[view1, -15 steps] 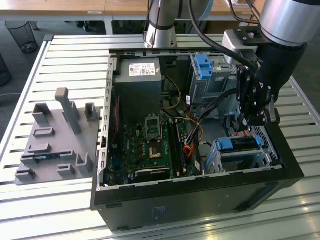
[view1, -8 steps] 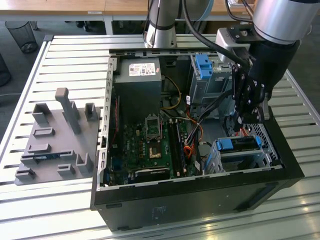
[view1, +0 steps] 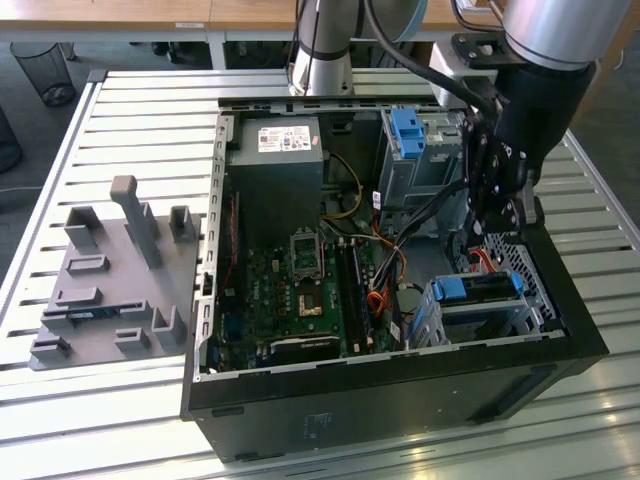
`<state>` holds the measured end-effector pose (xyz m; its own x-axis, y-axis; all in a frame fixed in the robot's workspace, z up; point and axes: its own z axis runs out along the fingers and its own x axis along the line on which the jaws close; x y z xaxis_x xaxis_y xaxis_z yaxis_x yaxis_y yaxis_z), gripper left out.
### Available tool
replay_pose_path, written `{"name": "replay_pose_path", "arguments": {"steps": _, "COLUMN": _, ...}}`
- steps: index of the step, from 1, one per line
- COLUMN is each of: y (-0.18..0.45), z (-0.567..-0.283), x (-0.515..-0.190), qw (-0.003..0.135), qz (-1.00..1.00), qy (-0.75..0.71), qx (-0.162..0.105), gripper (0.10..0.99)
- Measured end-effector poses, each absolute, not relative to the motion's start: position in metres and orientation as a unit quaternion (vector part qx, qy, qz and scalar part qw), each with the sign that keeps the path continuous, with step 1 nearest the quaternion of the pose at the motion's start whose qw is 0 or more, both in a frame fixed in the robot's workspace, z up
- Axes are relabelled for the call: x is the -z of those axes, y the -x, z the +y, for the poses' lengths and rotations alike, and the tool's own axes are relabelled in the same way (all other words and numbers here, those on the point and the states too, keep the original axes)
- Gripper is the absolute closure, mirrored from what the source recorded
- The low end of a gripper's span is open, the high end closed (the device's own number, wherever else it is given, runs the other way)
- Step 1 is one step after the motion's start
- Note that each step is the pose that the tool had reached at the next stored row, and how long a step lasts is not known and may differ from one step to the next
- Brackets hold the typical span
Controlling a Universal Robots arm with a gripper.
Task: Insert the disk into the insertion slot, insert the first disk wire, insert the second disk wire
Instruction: 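Insert the second disk wire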
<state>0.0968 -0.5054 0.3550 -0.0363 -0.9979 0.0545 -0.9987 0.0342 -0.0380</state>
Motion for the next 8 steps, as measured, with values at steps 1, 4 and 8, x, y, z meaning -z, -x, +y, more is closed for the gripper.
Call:
{"name": "replay_pose_path", "arguments": {"steps": 1, "y": -0.0968, "z": -0.5035, "x": -0.3551, "qw": 0.006, "qz": -0.719, "qy": -0.694, "qx": -0.033, "gripper": 0.98}}
{"name": "replay_pose_path", "arguments": {"steps": 4, "y": -0.0967, "z": -0.4992, "x": -0.3559, "qw": 0.007, "qz": -0.719, "qy": -0.694, "qx": -0.032, "gripper": 0.98}}
{"name": "replay_pose_path", "arguments": {"steps": 8, "y": -0.096, "z": -0.4959, "x": -0.3571, "qw": 0.007, "qz": -0.719, "qy": -0.694, "qx": -0.032, "gripper": 0.98}}
